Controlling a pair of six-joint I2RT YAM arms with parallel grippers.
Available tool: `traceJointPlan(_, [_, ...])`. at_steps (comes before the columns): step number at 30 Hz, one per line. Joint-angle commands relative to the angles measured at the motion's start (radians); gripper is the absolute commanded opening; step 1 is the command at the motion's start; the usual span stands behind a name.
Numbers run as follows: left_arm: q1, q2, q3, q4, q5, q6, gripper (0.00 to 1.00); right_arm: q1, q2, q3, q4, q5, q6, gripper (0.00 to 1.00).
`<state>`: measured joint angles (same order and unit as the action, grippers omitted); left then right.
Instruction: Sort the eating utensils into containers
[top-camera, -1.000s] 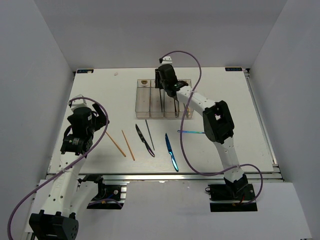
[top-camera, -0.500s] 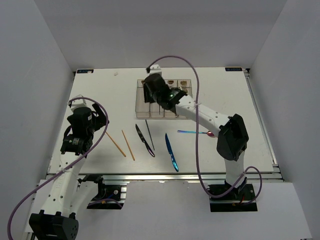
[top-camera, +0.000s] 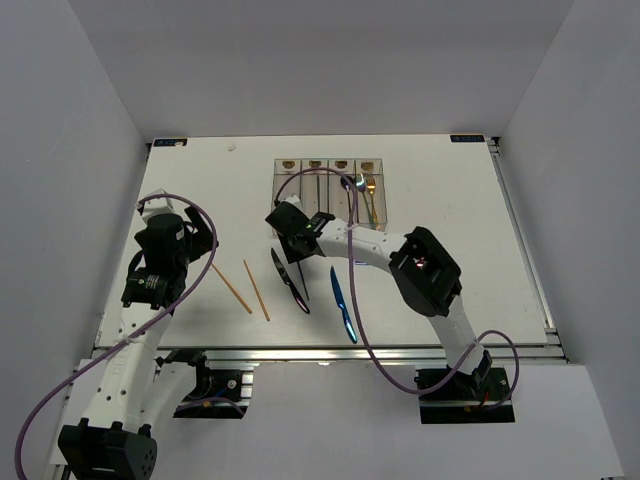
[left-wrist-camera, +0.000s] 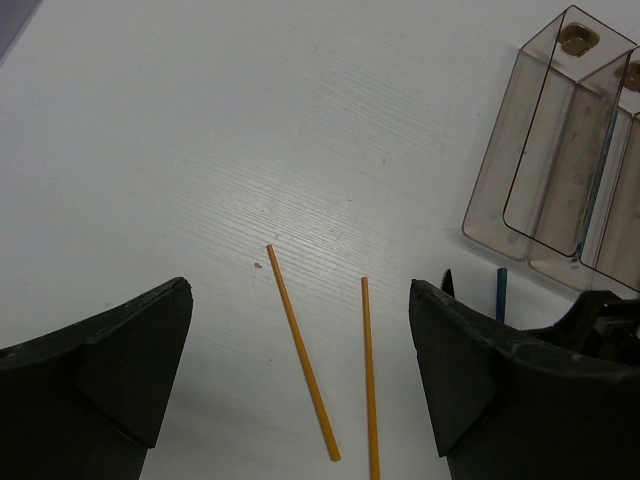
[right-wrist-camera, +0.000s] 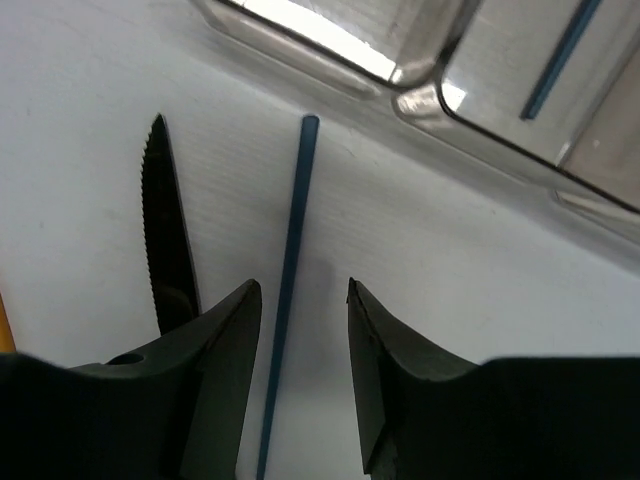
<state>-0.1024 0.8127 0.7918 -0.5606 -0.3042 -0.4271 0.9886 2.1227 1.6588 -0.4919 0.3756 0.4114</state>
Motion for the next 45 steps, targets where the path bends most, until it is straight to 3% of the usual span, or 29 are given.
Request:
traceJointPlan(1, [-0.005,-0.010,0.004,0.007,-0.004,0.001,0.98,-0.002,0.049,0.109,-0.005,0.002,-0.016,0.45])
traceJointPlan(5, [-0.006,-0.015,0.004,0.007,-0.003,0.001,0.98,-0.008,0.131,0.182,-0.045,0.005,-0.022,0.44])
traceJointPlan(12, [-0.006,-0.024,0.004,0.010,0.002,0.002,0.98,-0.033,0.151,0.157,-0.027,-0.015,-0.013,0.37])
traceJointPlan(17, [-0.006,-0.029,0.003,0.008,0.000,0.002,0.98,-0.041,0.158,0.141,-0.053,-0.029,0.018,0.15])
traceJointPlan(26, [-0.006,-0.037,0.003,0.010,-0.001,0.002,0.98,-0.048,0.102,0.042,-0.051,-0.099,0.047,0.00])
traceJointPlan(37, [-0.006,-0.038,0.003,0.010,-0.003,0.002,0.98,-0.041,-0.139,-0.065,-0.001,-0.181,-0.016,0.00])
traceJointPlan(45, [-0.006,-0.038,0.003,0.008,-0.006,0.002,0.98,-0.115,-0.167,0.063,-0.031,-0.130,-0.046,0.00])
